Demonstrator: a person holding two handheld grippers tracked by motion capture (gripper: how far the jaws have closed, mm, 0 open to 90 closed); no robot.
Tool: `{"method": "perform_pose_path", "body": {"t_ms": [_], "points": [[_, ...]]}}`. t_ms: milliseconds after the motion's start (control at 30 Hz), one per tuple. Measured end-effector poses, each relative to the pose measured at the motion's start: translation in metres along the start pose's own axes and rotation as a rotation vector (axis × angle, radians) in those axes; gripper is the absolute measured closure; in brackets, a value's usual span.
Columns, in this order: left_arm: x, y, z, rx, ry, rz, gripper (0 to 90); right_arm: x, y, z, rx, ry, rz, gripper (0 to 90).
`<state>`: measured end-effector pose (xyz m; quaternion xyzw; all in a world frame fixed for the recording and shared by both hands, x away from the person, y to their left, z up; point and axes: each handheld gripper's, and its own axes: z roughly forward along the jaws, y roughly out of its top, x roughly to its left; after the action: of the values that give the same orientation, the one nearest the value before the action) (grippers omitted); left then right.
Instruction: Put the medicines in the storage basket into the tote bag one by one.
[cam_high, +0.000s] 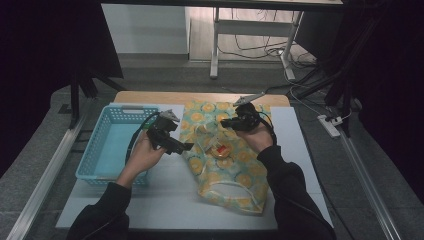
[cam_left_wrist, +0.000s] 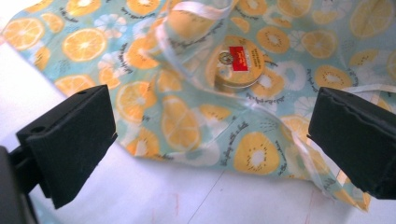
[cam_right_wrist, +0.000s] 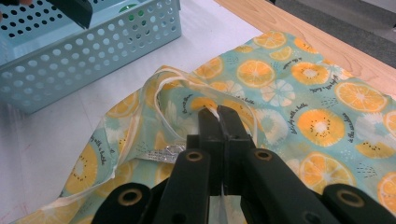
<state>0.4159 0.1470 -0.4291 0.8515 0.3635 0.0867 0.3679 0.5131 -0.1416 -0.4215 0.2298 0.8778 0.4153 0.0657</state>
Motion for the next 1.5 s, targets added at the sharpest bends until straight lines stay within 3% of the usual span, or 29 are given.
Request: {"method": "perform_pose_path", "body": {"t_ms": [400,567,767,933,1133,1300,1500], "points": [[0.033,-0.022,-0.021,-0.047,0.007,-0.064,0.4,0.0,0.0,0.0,-0.005,0.004,0.003,90.0],[0.045,-0.031,-0.034,-0.076,0.053,-0.08,0.3,0.001,0.0,0.0,-0.003,0.004,0.002,90.0],[0.063,-0.044,-0.043,-0.076,0.111,-0.116,0.3,0.001,0.0,0.001,-0.004,0.006,-0.002,90.0],[0.077,-0.055,-0.045,-0.086,0.155,-0.168,0.3,0.001,0.0,0.002,0.002,0.006,-0.004,90.0],[0.092,-0.062,-0.04,-0.024,0.229,-0.208,0.4,0.001,0.0,0.002,0.003,0.006,-0.005,90.0],[0.101,-0.066,-0.032,0.011,0.304,-0.211,0.0,0.002,0.0,0.002,0.005,0.006,-0.008,90.0],[0.112,-0.068,-0.026,0.016,0.296,-0.238,0.0,0.002,0.0,0.001,0.005,0.006,-0.01,90.0]]}}
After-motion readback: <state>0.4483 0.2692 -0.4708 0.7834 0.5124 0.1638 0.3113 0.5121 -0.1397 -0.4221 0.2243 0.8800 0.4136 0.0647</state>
